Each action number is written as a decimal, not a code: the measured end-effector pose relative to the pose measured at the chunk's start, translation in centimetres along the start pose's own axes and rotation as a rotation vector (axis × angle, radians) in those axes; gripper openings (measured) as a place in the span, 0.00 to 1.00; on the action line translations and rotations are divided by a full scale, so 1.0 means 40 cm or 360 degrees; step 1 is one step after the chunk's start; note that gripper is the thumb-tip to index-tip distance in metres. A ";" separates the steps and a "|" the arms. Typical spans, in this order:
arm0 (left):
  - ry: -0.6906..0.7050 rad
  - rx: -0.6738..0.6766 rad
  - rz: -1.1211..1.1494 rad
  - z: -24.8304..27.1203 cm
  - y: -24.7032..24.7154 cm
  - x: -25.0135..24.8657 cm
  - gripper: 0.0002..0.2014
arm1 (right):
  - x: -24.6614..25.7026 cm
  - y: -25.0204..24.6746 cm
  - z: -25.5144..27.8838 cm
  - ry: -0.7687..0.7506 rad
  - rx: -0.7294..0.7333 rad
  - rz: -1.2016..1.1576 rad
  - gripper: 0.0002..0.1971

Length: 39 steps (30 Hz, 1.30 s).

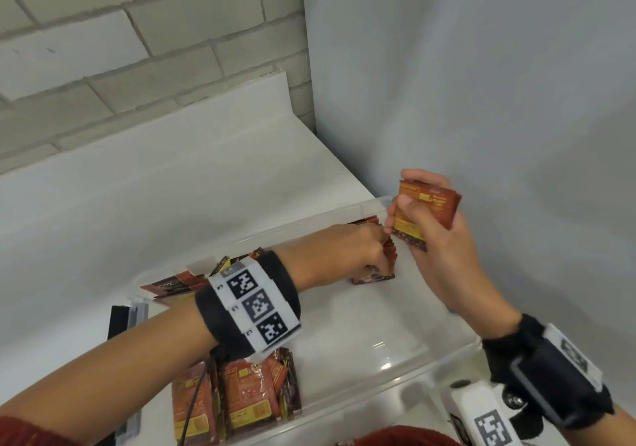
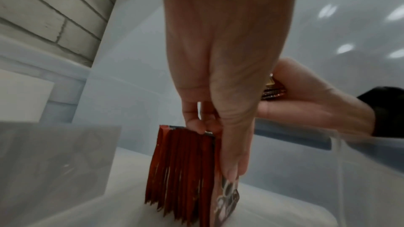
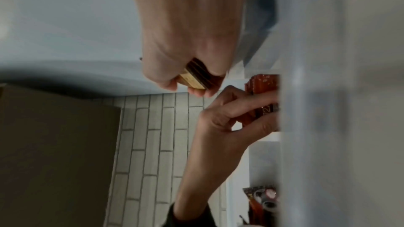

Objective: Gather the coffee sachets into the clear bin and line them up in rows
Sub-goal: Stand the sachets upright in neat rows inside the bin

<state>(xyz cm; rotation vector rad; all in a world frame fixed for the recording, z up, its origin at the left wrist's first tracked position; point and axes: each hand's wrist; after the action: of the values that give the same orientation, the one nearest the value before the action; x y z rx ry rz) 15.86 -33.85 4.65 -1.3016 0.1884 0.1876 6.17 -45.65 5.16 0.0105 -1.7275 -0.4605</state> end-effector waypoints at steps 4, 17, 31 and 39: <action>0.0021 -0.0051 -0.0085 -0.022 0.026 0.019 0.14 | -0.007 0.003 0.000 -0.0058 0.0134 0.0509 0.12; -0.0055 -0.0094 -0.0168 -0.015 0.052 0.022 0.15 | -0.003 -0.010 -0.005 -0.0045 0.0125 0.0393 0.11; -0.0092 -0.0295 0.0388 0.029 0.015 0.011 0.12 | 0.016 -0.020 -0.005 0.0140 0.0050 -0.0197 0.20; -0.0582 -0.0626 0.0863 0.099 -0.072 0.007 0.08 | 0.008 -0.016 -0.007 0.0099 0.0083 -0.0055 0.19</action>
<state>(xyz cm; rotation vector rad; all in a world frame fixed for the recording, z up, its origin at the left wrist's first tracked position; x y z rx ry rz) 16.95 -30.76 8.29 -1.5557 0.1935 0.9563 6.21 -46.41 5.31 0.0913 -1.6798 -0.4359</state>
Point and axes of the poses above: each hand's wrist, its own z-axis away from the middle knuckle, its own y-axis out of the palm, x = y × z, and after that the axes turned 10 degrees about x, right-handed
